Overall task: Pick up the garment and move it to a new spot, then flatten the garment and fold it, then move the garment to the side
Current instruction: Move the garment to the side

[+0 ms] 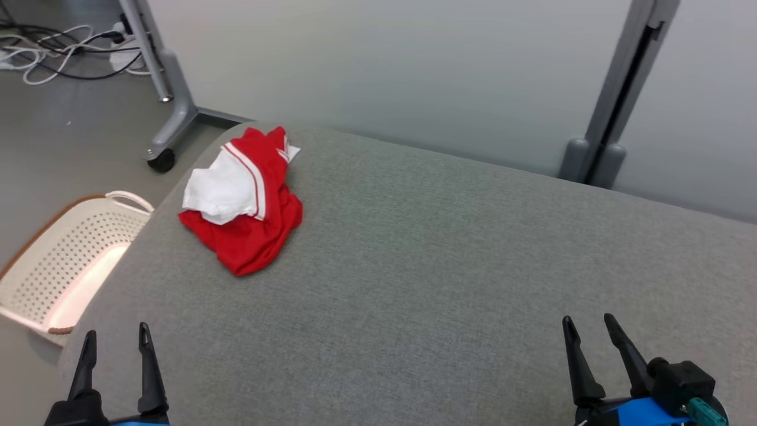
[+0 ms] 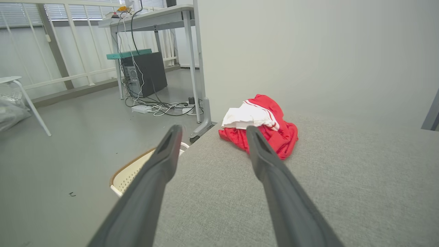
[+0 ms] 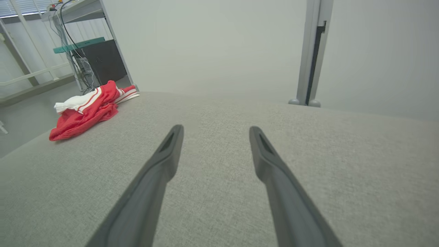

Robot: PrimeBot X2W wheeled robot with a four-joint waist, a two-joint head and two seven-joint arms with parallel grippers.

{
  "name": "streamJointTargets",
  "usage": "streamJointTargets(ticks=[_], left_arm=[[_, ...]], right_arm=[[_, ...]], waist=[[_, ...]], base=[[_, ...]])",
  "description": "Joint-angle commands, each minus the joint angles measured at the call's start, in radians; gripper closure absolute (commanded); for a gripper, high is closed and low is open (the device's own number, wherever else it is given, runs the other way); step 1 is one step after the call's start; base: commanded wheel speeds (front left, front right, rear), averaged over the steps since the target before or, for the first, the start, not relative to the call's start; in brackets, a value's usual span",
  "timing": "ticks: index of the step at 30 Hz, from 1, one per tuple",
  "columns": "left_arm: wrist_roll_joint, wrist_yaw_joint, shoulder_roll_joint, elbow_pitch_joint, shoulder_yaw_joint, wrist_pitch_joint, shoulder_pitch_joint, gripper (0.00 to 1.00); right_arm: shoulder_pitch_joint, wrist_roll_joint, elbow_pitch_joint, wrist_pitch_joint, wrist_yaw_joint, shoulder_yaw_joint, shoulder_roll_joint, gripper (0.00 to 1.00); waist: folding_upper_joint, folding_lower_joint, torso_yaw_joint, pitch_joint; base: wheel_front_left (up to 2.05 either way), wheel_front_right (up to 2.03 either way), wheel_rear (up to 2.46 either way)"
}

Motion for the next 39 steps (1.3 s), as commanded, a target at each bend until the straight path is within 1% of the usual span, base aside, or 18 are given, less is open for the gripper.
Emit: streamJointTargets(ticks=[1,2,3,6,9,13,16,20,23,28,34,39], left_arm=[[0.002,0.002,0.001,-0.006,0.003,-0.002,-0.017,0.00],[0.004,0.005,0.000,-0.010,0.002,-0.002,-0.016,0.00],[0.004,0.005,0.000,-0.010,0.002,-0.002,-0.016,0.00],[0.001,0.004,-0.001,-0.009,0.001,-0.002,-0.026,0.00],[-0.001,0.001,0.004,-0.005,0.006,-0.002,-0.026,0.00],[-0.002,0.001,0.007,-0.005,0.012,-0.002,-0.023,0.00],[-0.002,0.010,0.003,-0.009,0.016,-0.002,-0.013,0.00],[-0.013,0.006,0.004,-0.002,0.029,-0.002,-0.042,0.00],[-0.020,-0.003,0.016,0.008,0.037,-0.002,-0.087,0.00],[-0.036,-0.019,0.048,0.050,0.052,-0.002,-0.230,0.00],[-0.050,-0.039,0.127,0.123,0.079,-0.002,-0.465,0.00],[-0.063,-0.050,0.202,0.214,0.112,-0.002,-0.643,0.00]], right_arm=[[-0.003,0.011,-0.005,-0.004,0.001,-0.010,-0.001,0.00],[-0.003,0.013,-0.004,-0.004,0.001,-0.011,-0.001,0.00],[-0.003,0.013,-0.004,-0.004,0.001,-0.011,-0.001,0.00],[-0.006,0.018,-0.005,-0.004,0.001,-0.020,-0.002,0.00],[-0.015,0.018,0.000,-0.004,0.001,-0.014,-0.002,0.00],[-0.021,0.015,0.003,-0.004,0.001,-0.007,-0.002,0.00],[-0.020,0.010,0.005,-0.004,0.001,0.002,-0.002,0.00],[-0.018,-0.008,-0.004,-0.004,0.001,-0.005,-0.002,0.00],[-0.029,-0.033,-0.016,-0.004,0.000,-0.019,-0.002,0.00],[-0.062,-0.090,-0.050,-0.004,0.001,-0.043,-0.002,0.00],[-0.130,-0.169,-0.111,-0.004,0.000,-0.067,-0.004,0.00],[-0.179,-0.191,-0.179,0.003,0.000,-0.076,-0.018,0.00]], waist=[[-0.0001,-0.0001,0.061,0.025],[-0.0001,-0.0001,0.078,0.027],[-0.0001,-0.0001,0.078,0.027],[-0.0001,-0.0001,0.125,0.032],[-0.0001,-0.0001,0.149,0.033],[-0.0001,-0.0001,0.157,0.031],[-0.0001,-0.0001,0.145,0.028],[-0.0001,-0.0001,0.116,0.034],[-0.0001,-0.0001,0.086,0.055],[-0.0001,-0.0001,0.019,0.120],[-0.0001,-0.0001,-0.088,0.252],[-0.0001,-0.0001,-0.176,0.364]], base=[[0.00,0.00,0.00],[0.00,0.00,0.00],[0.00,0.00,0.00],[0.00,0.00,0.00],[0.00,0.00,0.00],[0.00,0.00,0.00],[0.00,0.00,0.00],[0.00,0.00,0.00],[0.00,0.00,0.00],[0.00,0.00,0.00],[0.00,0.00,0.00],[0.00,0.00,0.00]])
